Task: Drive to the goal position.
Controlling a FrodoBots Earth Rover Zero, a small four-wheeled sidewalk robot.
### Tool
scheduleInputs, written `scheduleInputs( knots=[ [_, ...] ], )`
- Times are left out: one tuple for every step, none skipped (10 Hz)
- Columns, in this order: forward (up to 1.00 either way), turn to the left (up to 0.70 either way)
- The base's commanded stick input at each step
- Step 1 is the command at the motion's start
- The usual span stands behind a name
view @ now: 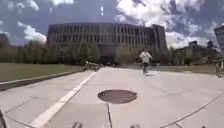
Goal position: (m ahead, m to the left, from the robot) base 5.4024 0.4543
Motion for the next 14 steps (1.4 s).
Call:
scheduleInputs(
  knots=[
    [0.7,0.05],
    [0.7,0.19],
    [0.7,0.31],
    [0.7,0.33],
    [0.7,0.35],
    [0.7,0.08],
    [0.7,0.0],
    [0.7,0.0],
    [0.7,0.0],
    [0.7,0.0],
    [0.7,0.0],
    [0.7,0.0],
    [0.7,0.0],
    [0.7,0.0]
  ],
)
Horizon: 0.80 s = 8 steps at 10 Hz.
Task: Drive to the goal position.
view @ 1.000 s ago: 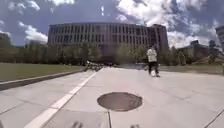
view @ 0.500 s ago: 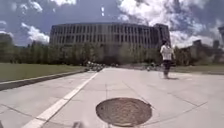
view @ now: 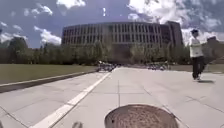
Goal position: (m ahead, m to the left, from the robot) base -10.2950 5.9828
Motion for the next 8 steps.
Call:
scheduleInputs(
  knots=[
    [0.7,0.0],
    [0.7,0.0],
    [0.7,0.0],
    [0.7,0.0],
    [0.7,0.0],
    [0.7,0.0],
    [0.7,0.0],
    [0.7,0.0]
  ],
)
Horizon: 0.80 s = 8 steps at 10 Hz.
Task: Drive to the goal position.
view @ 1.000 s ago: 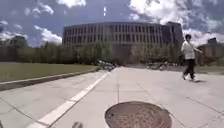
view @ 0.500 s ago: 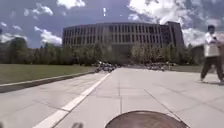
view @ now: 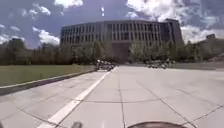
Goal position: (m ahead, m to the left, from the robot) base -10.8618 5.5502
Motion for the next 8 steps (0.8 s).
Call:
scheduleInputs(
  knots=[
    [0.7,0.0],
    [0.7,0.0],
    [0.7,0.0],
    [0.7,0.0],
    [0.7,0.0],
    [0.7,0.0],
    [0.7,0.0],
    [0.7,0.0]
  ],
)
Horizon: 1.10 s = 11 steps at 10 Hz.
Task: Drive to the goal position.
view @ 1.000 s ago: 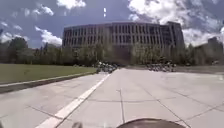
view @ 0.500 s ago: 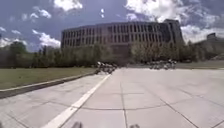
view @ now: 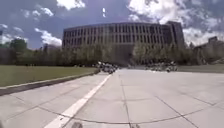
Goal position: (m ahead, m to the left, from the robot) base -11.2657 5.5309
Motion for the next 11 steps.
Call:
scheduleInputs(
  knots=[
    [0.7,0.0],
    [0.7,-0.07],
    [0.7,-0.15],
    [0.7,-0.23],
    [0.7,-0.16],
    [0.7,-0.04],
    [0.7,0.0],
    [0.7,0.0],
    [0.7,0.0],
    [0.7,0.0],
    [0.7,0.0]
  ],
)
